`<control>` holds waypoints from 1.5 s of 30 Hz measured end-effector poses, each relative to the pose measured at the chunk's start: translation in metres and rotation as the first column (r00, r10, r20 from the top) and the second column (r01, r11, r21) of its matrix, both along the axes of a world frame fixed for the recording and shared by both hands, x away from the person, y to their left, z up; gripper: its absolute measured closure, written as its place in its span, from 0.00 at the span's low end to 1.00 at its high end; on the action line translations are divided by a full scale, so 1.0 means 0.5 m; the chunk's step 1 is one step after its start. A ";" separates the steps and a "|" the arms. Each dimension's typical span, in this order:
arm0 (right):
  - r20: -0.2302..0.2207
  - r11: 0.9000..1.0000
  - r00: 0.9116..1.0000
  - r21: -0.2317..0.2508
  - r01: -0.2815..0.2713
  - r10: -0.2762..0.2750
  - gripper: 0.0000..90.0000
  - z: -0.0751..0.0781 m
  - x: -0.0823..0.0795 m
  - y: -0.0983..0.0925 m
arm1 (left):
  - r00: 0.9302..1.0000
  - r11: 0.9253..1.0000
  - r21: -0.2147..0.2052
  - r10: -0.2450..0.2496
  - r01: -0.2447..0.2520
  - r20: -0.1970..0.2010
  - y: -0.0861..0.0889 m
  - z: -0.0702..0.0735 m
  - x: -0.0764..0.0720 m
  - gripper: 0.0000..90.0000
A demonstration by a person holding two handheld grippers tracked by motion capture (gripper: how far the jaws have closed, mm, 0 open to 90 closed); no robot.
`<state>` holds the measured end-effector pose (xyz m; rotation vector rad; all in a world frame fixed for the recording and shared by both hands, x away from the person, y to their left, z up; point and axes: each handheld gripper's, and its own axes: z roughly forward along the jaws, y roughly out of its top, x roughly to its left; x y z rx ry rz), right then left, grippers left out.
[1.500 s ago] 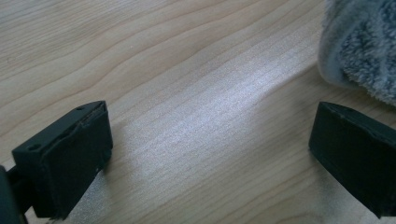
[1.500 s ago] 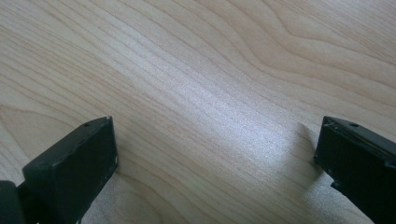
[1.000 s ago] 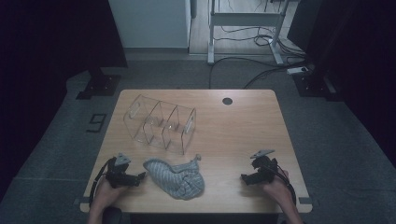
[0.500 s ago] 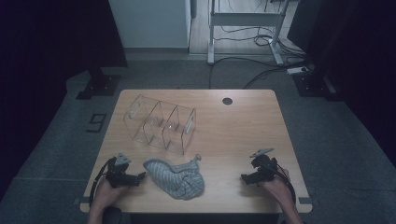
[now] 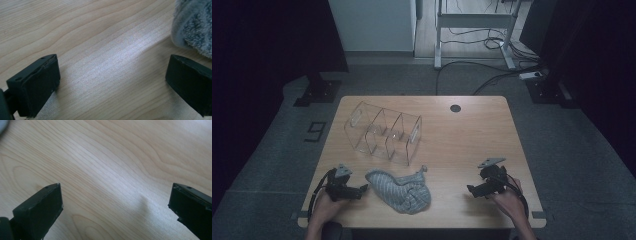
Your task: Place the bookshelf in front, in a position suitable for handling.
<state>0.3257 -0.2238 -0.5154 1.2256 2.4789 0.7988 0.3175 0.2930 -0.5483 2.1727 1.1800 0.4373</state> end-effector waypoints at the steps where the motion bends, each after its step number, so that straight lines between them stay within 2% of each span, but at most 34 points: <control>1: 0.004 1.000 1.000 0.002 -0.003 0.003 0.00 0.003 -0.001 0.002 | 1.000 1.000 0.000 0.000 0.000 0.000 0.000 0.000 0.000 0.00; 8: 0.015 0.999 0.999 0.021 -0.036 0.036 0.00 0.020 -0.006 0.020 | 1.000 1.000 0.000 0.002 -0.002 0.000 0.000 0.000 0.000 0.00; 13: 0.031 0.996 0.997 0.052 -0.068 0.066 0.00 0.035 -0.008 0.035 | 1.000 1.000 0.001 0.003 -0.003 0.000 -0.001 0.000 0.000 0.00; 28: 0.035 0.978 0.983 0.093 -0.185 0.183 0.00 0.059 -0.003 0.119 | 1.000 1.000 0.001 0.006 -0.006 0.001 -0.001 0.000 0.000 0.00; 37: 0.042 0.956 0.963 0.120 -0.268 0.265 0.00 0.067 0.000 0.187 | 1.000 1.000 0.001 0.006 -0.006 0.001 -0.001 0.000 0.000 0.00; 45: 0.029 0.929 0.938 0.132 -0.346 0.345 0.00 0.065 0.002 0.259 | 1.000 1.000 0.001 0.006 -0.006 0.001 -0.001 0.000 0.000 0.00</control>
